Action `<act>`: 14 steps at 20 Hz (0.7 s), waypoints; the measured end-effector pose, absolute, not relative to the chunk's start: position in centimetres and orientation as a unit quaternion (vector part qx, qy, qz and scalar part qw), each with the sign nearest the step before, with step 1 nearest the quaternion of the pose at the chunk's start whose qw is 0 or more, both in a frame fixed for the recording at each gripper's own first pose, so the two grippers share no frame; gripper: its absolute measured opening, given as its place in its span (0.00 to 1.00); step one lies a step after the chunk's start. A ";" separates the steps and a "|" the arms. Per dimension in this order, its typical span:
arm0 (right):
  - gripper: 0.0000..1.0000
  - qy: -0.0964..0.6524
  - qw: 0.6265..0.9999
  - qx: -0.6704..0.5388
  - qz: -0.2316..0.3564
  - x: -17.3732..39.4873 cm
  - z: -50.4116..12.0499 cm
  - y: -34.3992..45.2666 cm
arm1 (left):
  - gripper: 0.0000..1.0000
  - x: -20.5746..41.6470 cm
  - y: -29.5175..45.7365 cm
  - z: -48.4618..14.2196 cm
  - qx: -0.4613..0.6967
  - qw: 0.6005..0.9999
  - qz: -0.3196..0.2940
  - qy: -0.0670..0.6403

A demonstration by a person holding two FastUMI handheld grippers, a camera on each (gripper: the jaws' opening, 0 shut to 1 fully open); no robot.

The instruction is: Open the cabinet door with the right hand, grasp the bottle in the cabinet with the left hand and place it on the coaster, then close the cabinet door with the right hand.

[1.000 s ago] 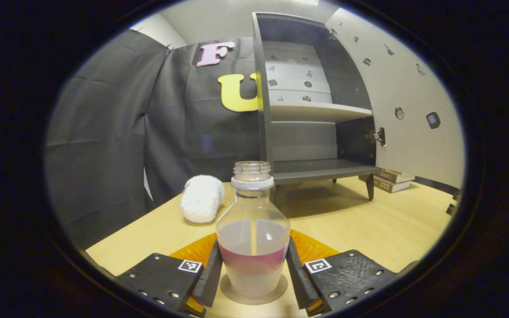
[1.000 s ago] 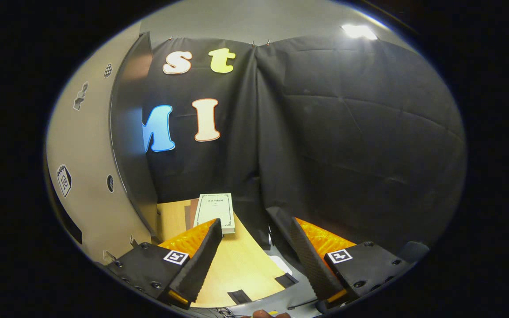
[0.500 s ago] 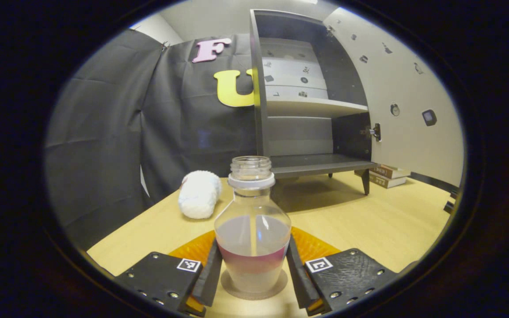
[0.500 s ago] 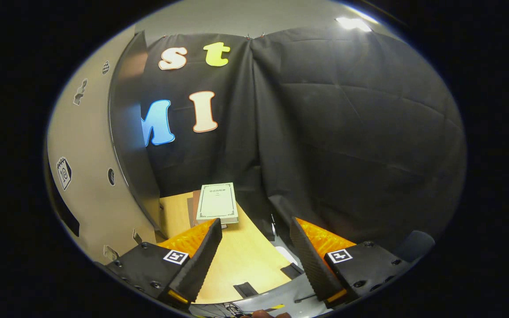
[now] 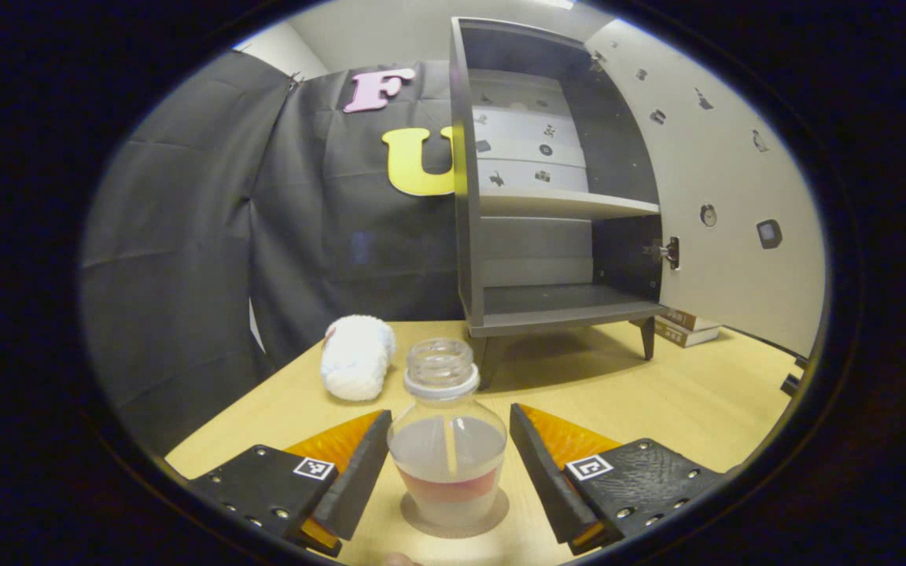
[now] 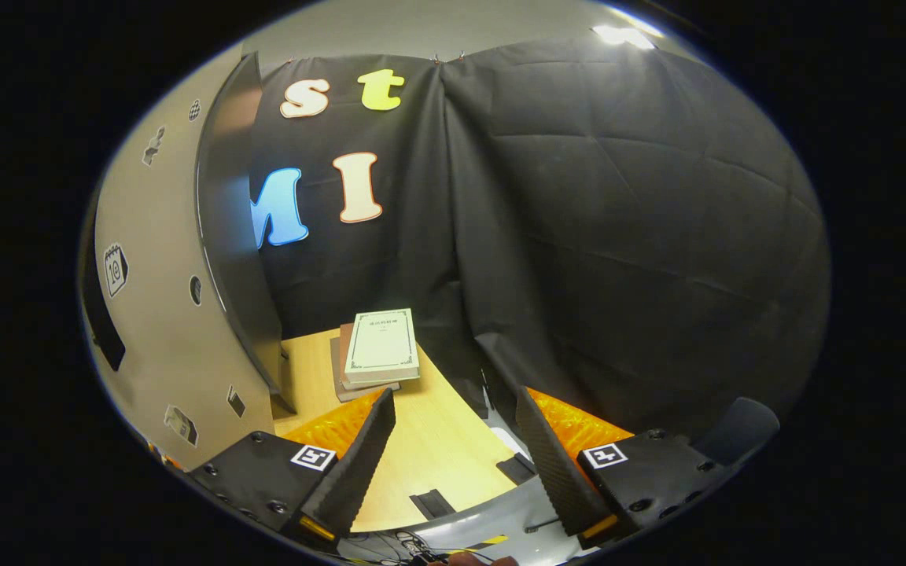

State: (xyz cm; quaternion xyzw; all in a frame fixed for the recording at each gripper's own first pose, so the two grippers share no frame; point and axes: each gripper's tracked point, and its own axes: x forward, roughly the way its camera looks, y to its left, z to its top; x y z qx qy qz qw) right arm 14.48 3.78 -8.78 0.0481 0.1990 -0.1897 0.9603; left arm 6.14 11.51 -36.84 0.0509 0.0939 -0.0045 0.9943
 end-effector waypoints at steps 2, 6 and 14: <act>0.98 0.202 0.960 0.046 -0.189 14.2 -9.5 3.8 | 0.91 5.9 11.0 -35.4 0.063 0.994 -0.016 0.086; 0.98 0.199 0.960 0.051 -0.189 13.5 -10.2 3.6 | 0.89 5.1 11.4 -32.2 0.087 0.993 -0.016 0.082; 0.98 0.173 0.962 0.084 -0.196 14.0 -10.1 2.6 | 0.89 3.1 8.7 -22.0 0.102 0.993 -0.032 0.044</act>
